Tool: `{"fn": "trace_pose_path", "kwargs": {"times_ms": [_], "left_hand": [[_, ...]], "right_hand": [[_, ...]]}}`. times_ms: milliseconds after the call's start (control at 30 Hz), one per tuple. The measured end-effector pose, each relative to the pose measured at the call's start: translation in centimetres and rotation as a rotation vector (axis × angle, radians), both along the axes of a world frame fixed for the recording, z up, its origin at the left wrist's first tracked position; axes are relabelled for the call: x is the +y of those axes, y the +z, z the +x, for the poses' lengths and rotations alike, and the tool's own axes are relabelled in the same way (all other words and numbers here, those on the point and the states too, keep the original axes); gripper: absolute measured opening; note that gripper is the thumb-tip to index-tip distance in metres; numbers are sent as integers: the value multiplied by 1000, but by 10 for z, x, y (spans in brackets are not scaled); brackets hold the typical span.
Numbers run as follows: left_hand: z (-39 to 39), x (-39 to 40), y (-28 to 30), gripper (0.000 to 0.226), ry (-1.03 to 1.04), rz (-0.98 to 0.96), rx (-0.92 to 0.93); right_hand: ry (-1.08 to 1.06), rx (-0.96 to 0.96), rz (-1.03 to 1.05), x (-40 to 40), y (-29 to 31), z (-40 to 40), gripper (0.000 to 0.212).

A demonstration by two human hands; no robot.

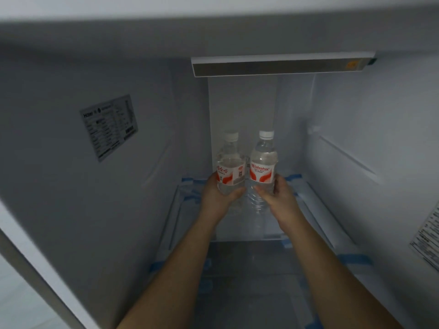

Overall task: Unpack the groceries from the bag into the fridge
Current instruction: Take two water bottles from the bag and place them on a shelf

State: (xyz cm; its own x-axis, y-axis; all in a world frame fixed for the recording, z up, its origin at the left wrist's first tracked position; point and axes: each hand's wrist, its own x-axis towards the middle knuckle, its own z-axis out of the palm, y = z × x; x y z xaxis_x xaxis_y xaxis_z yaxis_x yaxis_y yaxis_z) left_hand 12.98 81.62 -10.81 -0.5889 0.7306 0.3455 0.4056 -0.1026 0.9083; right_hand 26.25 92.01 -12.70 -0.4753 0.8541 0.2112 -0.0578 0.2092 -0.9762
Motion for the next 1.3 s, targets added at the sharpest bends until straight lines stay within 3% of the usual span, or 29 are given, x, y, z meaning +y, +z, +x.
{"fn": "trace_pose_path", "kwargs": {"times_ms": [200, 367, 600, 800, 933, 1100, 1300], "left_hand": [[-4, 7, -2, 52, -13, -20, 11], [3, 2, -2, 53, 14, -15, -17], [19, -26, 1, 45, 83, 35, -8], [26, -58, -7, 40, 175, -166, -29], [26, -87, -3, 57, 153, -347, 179], [32, -114, -7, 59, 133, -439, 441], [41, -140, -16, 63, 142, -518, 825]], "right_hand": [[75, -40, -17, -3, 8, 0, 61], [-25, -67, 27, -15, 10, 0, 60], [1, -240, 25, -26, 8, 21, 70], [-106, -400, -18, -48, 6, 40, 76], [-119, -454, -5, -71, 11, 50, 69], [-134, -531, 66, -111, 12, 57, 65], [-210, -737, 340, -145, -8, 77, 61]]}}
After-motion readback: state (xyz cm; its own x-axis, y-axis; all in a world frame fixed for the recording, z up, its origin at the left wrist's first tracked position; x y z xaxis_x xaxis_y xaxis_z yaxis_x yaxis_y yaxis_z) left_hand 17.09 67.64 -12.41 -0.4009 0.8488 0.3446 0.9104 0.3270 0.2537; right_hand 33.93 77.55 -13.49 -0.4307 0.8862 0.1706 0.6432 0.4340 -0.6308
